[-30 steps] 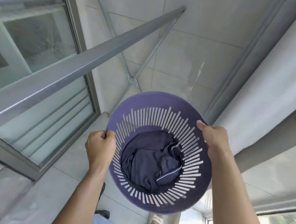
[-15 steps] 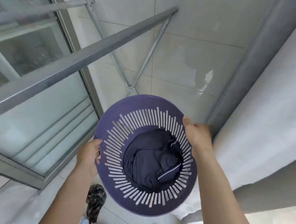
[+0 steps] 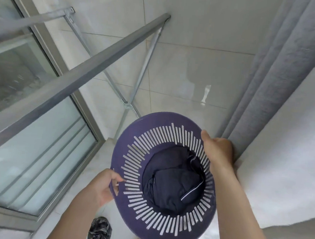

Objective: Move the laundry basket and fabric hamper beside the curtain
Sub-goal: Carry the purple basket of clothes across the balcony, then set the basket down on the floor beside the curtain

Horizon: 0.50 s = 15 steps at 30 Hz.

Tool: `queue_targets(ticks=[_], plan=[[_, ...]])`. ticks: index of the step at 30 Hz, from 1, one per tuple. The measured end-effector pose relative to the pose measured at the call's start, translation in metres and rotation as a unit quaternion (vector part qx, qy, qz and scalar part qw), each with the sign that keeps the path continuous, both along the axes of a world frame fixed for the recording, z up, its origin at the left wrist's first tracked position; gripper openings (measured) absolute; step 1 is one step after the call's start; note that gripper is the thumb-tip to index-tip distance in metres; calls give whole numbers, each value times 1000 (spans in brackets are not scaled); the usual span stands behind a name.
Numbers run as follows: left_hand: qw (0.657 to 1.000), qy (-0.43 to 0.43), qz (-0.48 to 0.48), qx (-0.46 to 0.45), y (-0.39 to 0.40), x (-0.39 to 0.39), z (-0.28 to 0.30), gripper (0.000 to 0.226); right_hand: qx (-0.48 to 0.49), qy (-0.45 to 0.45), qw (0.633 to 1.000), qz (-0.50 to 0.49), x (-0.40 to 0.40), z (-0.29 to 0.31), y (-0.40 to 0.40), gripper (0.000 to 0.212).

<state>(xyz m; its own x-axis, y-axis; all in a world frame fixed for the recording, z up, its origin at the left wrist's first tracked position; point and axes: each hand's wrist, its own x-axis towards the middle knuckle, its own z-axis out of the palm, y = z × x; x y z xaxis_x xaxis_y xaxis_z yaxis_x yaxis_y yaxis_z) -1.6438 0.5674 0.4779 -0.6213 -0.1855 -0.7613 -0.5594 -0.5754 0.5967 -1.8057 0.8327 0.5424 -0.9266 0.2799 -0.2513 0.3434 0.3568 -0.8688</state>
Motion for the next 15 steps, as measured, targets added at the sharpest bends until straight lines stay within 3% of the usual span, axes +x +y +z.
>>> queue_targets(ticks=[4, 7, 10, 15], plan=[[999, 17, -31, 24, -21, -22, -3, 26, -13, 5, 1000, -19, -21, 4, -20, 58], [999, 31, -29, 22, -35, -32, -8, 43, 0, 4, 1000, -5, -31, 4, -39, 55], [998, -8, -53, -17, -47, -37, -10, 42, 15, 10, 1000, 10, -40, 0, -56, 50], [996, -24, -85, -27, -61, -34, -13, 62, 66, 28, 995, 69, -55, -5, -69, 48]])
